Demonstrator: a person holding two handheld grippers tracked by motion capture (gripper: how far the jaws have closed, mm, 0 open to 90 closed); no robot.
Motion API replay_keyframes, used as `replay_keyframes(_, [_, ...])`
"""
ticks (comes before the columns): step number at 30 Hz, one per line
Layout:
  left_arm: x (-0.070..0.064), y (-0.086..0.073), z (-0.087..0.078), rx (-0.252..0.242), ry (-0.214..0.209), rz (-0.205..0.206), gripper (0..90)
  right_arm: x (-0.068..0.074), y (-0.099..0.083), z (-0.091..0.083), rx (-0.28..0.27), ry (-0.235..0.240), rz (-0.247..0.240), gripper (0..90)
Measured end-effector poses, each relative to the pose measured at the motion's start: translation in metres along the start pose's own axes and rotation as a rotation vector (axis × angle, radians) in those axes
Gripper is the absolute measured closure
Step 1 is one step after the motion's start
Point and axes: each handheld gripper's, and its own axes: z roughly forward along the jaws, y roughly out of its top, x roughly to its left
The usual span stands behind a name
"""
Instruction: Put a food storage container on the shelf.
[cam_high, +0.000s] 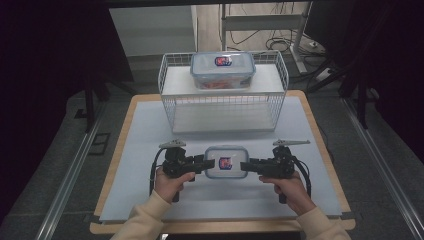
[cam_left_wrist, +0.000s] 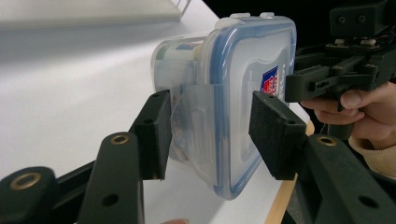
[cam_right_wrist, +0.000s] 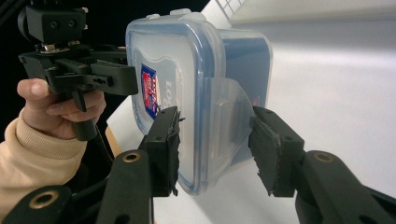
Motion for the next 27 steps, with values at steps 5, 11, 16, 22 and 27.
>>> replay_keyframes(5, [0.000,0.018,-0.002,-0.013,0.004,0.011,50.6,0.001,0.016,-0.002,-0.016,0.000,-0.015,53.4])
replay_keyframes(11, [0.002,0.035,-0.004,-0.025,0.005,0.019,50.6,0.001,0.034,-0.003,-0.025,-0.003,-0.033,53.4])
replay_keyframes(16, [0.000,0.048,-0.010,-0.046,0.006,0.031,50.6,0.006,0.051,-0.005,-0.039,-0.007,-0.068,53.4])
replay_keyframes(22, [-0.002,0.067,-0.015,-0.061,0.012,0.051,50.6,0.012,0.070,-0.008,-0.056,-0.005,-0.087,53.4])
replay_keyframes(27, [-0.003,0.089,-0.021,-0.074,0.012,0.071,50.7,0.016,0.087,-0.011,-0.077,-0.004,-0.103,53.5])
